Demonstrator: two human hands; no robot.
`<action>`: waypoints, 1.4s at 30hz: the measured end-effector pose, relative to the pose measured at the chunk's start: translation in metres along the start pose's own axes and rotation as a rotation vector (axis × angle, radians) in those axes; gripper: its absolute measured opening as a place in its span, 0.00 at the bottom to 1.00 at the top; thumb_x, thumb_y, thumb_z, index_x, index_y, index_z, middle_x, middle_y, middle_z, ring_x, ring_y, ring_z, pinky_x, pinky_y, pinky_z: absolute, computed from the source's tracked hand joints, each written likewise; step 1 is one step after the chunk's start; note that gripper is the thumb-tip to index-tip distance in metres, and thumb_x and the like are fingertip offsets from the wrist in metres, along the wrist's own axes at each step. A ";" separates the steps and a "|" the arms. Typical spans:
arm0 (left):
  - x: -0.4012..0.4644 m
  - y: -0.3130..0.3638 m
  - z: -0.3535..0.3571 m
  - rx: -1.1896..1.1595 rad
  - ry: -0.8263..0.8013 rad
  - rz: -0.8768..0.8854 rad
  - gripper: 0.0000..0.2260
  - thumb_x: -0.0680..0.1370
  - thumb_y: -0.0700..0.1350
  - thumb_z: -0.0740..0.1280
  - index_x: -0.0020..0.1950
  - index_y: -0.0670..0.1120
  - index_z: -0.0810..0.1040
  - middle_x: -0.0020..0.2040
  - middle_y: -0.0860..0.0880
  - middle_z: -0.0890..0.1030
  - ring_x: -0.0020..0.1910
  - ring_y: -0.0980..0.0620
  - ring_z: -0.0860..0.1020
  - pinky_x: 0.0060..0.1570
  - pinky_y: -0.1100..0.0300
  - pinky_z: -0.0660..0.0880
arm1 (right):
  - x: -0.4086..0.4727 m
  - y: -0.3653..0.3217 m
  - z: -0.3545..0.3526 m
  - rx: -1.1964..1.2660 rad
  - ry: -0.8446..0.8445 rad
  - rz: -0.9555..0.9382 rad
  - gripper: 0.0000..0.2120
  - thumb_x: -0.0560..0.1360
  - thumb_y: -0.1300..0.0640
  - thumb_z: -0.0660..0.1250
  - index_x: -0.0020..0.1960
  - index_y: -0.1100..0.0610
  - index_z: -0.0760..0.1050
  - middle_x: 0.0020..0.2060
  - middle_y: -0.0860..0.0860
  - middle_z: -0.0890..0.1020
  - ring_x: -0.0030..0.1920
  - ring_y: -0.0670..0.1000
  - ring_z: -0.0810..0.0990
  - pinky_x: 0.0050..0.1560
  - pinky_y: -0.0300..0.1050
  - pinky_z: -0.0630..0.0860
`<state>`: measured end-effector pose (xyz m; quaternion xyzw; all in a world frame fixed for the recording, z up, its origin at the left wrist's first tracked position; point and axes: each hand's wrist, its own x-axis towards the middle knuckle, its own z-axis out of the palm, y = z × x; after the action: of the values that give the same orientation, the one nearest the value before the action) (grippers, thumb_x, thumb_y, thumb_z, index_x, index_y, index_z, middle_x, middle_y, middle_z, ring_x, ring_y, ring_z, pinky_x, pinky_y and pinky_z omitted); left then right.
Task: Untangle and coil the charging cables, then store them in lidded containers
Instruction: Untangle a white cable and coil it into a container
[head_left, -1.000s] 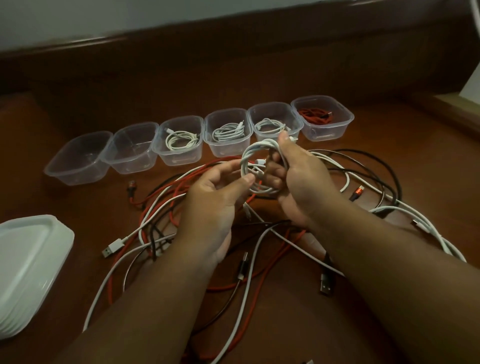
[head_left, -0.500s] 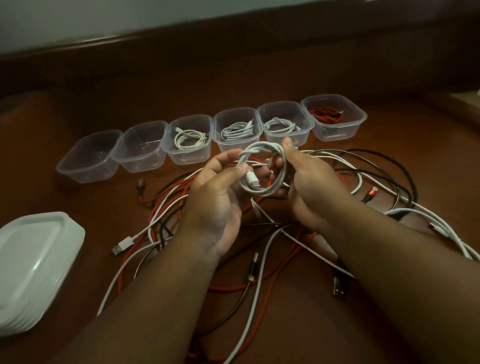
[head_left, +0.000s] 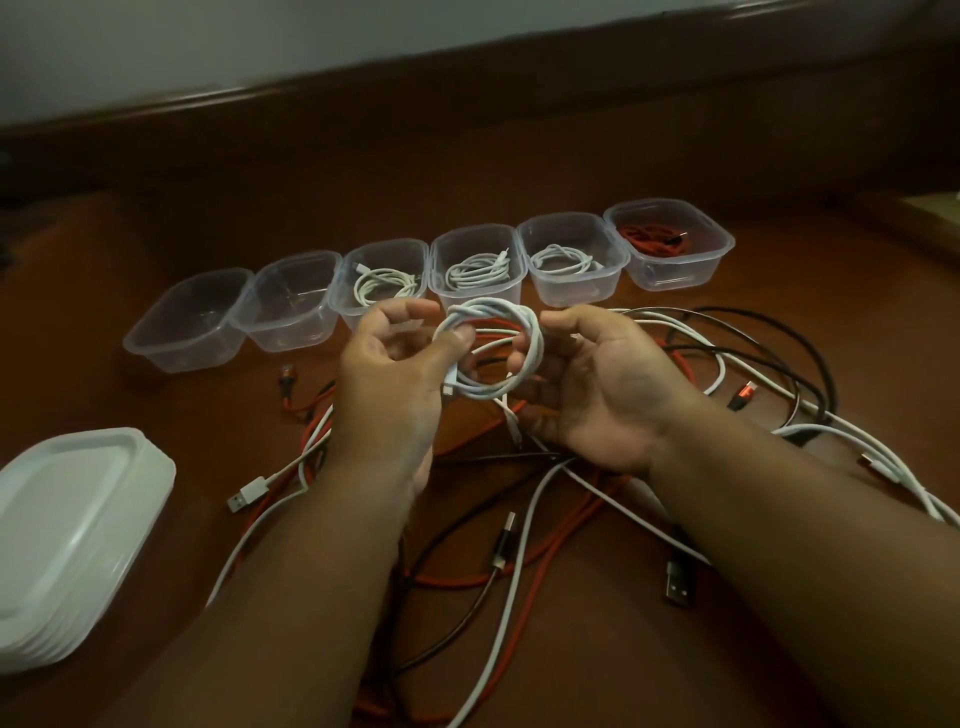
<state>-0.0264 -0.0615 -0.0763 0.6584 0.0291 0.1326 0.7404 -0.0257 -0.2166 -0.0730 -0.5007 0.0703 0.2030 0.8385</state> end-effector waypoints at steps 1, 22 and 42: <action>0.000 -0.002 -0.002 0.132 0.013 0.117 0.10 0.75 0.39 0.74 0.49 0.54 0.79 0.47 0.49 0.85 0.45 0.52 0.84 0.49 0.49 0.83 | 0.000 0.000 0.000 -0.018 -0.012 -0.006 0.13 0.77 0.51 0.59 0.43 0.55 0.79 0.33 0.50 0.81 0.35 0.48 0.79 0.44 0.46 0.69; -0.001 -0.010 -0.004 0.680 -0.196 0.537 0.09 0.73 0.39 0.73 0.50 0.49 0.82 0.42 0.56 0.83 0.41 0.59 0.81 0.38 0.67 0.76 | 0.019 0.001 -0.025 -0.929 0.285 -0.536 0.09 0.79 0.54 0.66 0.43 0.55 0.79 0.31 0.47 0.83 0.28 0.41 0.78 0.31 0.35 0.73; 0.118 0.062 -0.122 1.108 0.152 0.304 0.03 0.75 0.45 0.73 0.43 0.53 0.81 0.41 0.52 0.81 0.39 0.54 0.78 0.39 0.56 0.78 | 0.045 0.027 0.059 -1.929 -0.166 -0.486 0.27 0.79 0.39 0.59 0.73 0.54 0.67 0.71 0.54 0.71 0.71 0.55 0.67 0.70 0.56 0.65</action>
<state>0.0505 0.0900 -0.0155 0.9331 0.0523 0.2494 0.2536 -0.0009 -0.1419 -0.0806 -0.9526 -0.2877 0.0306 0.0941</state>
